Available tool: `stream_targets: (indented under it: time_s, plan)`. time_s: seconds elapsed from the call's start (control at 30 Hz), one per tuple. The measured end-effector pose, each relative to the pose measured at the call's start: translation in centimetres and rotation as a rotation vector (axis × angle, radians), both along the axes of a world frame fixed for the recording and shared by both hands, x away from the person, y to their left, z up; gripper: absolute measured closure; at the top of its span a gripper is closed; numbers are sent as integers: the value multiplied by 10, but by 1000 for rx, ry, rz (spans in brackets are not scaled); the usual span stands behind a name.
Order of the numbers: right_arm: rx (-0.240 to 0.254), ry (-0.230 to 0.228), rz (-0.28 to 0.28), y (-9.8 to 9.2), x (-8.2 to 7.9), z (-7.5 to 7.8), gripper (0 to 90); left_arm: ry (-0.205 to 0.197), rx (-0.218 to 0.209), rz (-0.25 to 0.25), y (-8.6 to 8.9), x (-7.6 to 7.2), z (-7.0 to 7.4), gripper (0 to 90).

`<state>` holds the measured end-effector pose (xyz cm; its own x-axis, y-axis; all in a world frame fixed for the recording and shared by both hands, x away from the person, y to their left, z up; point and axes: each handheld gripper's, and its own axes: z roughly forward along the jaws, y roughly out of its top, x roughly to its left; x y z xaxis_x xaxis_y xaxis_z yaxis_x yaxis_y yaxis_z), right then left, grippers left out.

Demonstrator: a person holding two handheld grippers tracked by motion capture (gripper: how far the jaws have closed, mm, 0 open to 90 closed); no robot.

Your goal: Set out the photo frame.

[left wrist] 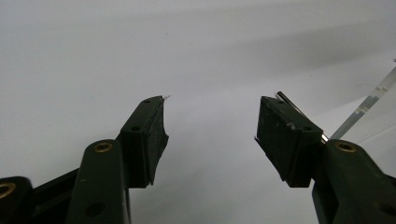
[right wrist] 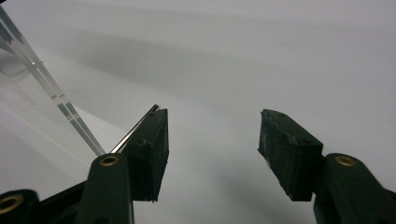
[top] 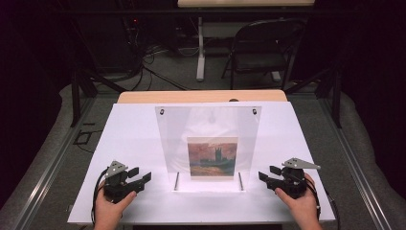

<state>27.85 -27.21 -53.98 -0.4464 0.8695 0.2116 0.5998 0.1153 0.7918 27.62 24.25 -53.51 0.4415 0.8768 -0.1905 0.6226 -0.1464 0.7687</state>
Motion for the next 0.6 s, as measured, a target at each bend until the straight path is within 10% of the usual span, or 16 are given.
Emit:
stream_targets:
  time_s: [0.6]
  plan:
    - [15,23,15,2,1,-4,424,21,-12,-2,1,1,-2,416]
